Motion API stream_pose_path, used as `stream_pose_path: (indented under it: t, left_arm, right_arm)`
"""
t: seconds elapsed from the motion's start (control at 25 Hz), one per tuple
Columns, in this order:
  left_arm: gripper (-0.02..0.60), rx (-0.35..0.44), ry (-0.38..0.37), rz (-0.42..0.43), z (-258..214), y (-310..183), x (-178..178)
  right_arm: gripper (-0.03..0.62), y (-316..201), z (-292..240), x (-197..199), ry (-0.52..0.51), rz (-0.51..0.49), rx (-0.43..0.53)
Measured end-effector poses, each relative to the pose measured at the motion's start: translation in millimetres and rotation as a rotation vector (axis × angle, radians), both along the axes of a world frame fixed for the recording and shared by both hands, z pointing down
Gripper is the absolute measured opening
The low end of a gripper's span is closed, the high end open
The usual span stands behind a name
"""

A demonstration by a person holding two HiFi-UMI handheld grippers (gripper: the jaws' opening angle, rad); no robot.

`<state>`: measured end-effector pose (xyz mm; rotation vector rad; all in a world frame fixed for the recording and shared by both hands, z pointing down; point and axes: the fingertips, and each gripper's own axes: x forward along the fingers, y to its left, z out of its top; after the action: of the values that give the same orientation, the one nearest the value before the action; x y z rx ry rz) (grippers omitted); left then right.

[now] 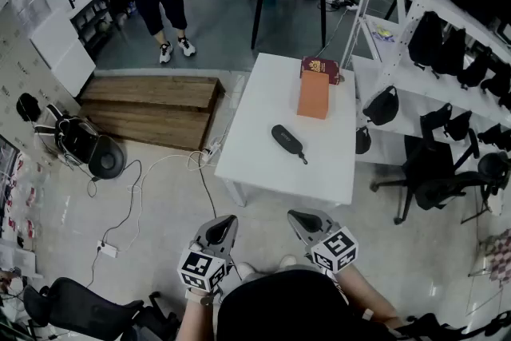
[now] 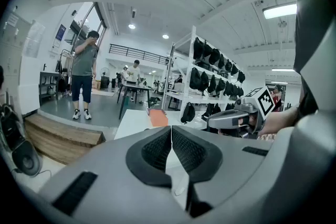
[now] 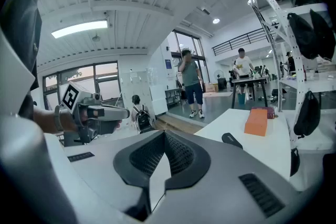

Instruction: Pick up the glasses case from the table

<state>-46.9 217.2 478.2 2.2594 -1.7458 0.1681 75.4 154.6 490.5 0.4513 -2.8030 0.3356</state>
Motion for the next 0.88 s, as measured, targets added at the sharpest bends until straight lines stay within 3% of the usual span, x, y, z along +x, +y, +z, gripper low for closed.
stream_pose_path:
  t: [0.28,0.6,0.88]
  left_arm:
    - [0.020,-0.009,-0.006,-0.002,2,-18,25]
    - [0.020,-0.034,-0.007,-0.019,12,-39,54]
    - [0.020,-0.068,-0.006,-0.043,29,-49,41]
  right_arm:
    - [0.028,-15,3,29,-0.012,0.006,-0.007]
    - [0.028,-38,19,59,-0.067,0.021,-0.084]
    - [0.029,-47,33,48,-0.048,-0.005,-0.105]
